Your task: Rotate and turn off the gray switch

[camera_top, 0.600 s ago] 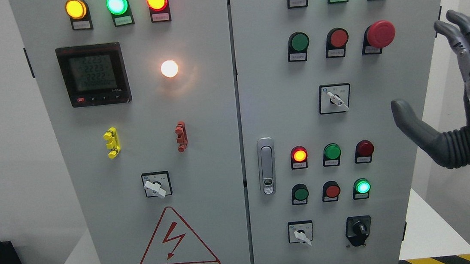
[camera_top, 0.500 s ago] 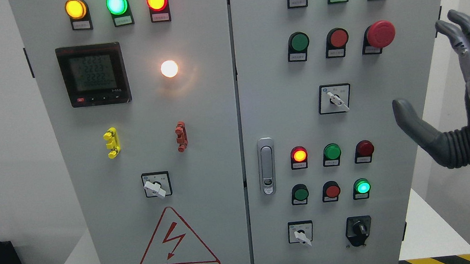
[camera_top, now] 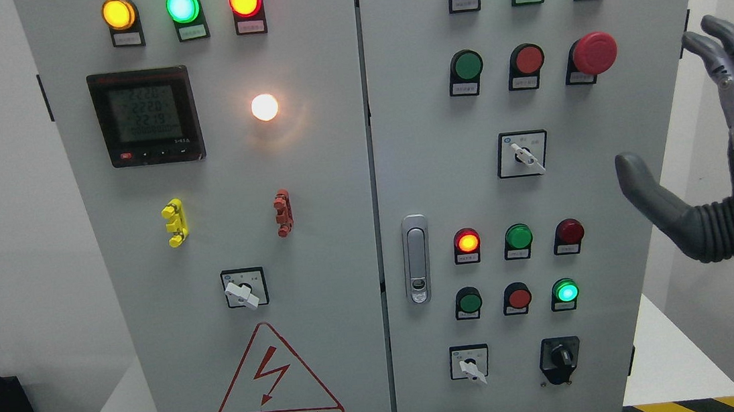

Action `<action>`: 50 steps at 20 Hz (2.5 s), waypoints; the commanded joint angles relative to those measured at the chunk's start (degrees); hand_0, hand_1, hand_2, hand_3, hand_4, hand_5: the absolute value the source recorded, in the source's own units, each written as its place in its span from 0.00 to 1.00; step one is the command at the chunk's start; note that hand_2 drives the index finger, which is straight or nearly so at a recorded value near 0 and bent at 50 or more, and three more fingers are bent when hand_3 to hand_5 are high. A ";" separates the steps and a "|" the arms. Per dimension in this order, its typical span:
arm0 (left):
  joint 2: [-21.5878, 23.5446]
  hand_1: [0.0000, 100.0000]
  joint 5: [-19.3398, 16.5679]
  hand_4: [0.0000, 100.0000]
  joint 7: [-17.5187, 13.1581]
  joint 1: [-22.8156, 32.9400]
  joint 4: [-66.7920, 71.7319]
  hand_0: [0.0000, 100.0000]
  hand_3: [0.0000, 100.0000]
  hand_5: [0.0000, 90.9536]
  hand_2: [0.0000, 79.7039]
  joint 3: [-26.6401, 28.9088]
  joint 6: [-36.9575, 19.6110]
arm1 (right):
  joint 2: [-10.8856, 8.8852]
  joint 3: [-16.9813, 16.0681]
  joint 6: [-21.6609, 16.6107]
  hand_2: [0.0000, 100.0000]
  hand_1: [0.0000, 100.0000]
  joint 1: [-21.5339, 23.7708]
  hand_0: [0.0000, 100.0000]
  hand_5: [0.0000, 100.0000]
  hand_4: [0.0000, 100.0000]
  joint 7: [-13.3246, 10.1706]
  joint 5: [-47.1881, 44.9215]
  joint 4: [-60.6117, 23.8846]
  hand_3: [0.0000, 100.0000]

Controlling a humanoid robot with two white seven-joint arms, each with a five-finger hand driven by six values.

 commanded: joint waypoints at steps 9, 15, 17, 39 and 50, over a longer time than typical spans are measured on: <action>0.00 0.39 0.00 0.00 0.02 0.00 0.02 0.12 0.00 0.00 0.00 1.85 0.00 | 0.60 -0.08 -0.05 0.01 0.32 0.05 0.27 0.50 0.42 -2.32 0.00 1.13 0.46; 0.00 0.39 0.00 0.00 0.02 0.00 0.02 0.12 0.00 0.00 0.00 1.85 0.00 | 1.57 0.79 3.90 0.20 0.33 1.54 0.15 0.78 0.64 -3.03 -0.08 1.75 0.57; 0.00 0.39 0.00 0.00 0.02 0.00 0.02 0.12 0.00 0.00 0.00 1.85 0.00 | 1.57 0.97 4.52 0.22 0.33 2.16 0.10 0.85 0.68 -3.47 -0.09 1.92 0.59; 0.00 0.39 0.00 0.00 0.02 0.00 0.02 0.12 0.00 0.00 0.00 1.85 0.00 | 10.09 8.70 11.47 0.43 0.32 2.16 0.01 0.99 0.82 -4.87 0.35 7.02 0.79; 0.00 0.39 0.00 0.00 0.02 0.00 0.02 0.12 0.00 0.00 0.00 1.85 0.00 | 11.24 8.71 13.66 0.47 0.35 -0.03 0.00 0.99 0.86 -5.67 4.75 8.69 0.88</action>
